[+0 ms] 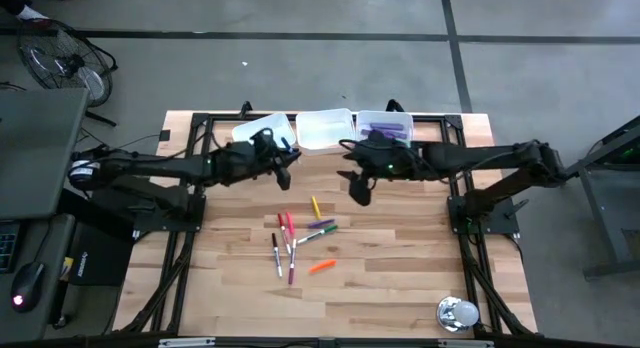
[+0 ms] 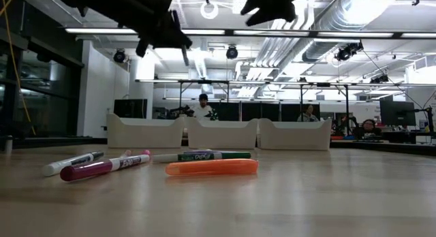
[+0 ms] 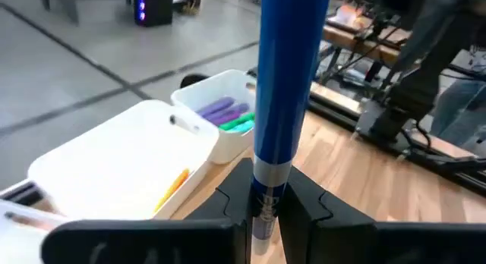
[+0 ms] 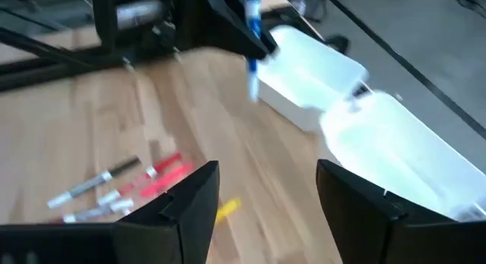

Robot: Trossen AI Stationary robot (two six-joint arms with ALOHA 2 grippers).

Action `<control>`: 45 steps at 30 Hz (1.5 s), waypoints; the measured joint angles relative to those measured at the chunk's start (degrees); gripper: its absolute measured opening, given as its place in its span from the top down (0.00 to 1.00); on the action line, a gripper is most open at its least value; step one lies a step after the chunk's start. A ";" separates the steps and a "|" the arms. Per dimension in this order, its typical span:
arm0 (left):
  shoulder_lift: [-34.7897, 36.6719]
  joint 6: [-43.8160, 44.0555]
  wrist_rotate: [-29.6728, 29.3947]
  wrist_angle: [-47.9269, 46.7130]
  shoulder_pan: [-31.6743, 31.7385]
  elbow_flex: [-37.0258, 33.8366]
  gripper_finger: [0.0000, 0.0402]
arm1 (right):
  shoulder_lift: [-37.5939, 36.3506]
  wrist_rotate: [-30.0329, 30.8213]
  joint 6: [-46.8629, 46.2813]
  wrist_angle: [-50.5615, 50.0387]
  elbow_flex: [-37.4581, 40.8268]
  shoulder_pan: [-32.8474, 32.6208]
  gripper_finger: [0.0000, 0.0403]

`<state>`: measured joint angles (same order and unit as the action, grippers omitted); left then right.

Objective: Pick & Place Markers
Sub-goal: Put the blue marker pen into the left white bin

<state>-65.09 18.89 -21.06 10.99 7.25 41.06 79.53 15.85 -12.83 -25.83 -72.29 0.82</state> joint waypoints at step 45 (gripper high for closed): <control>-8.08 0.65 14.78 -42.68 32.15 12.03 0.93 | -8.86 -6.97 6.99 -22.75 0.00 23.32 0.48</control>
<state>-73.17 19.54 -6.28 -31.69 39.40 53.09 70.67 8.88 -5.84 -48.58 -72.29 24.15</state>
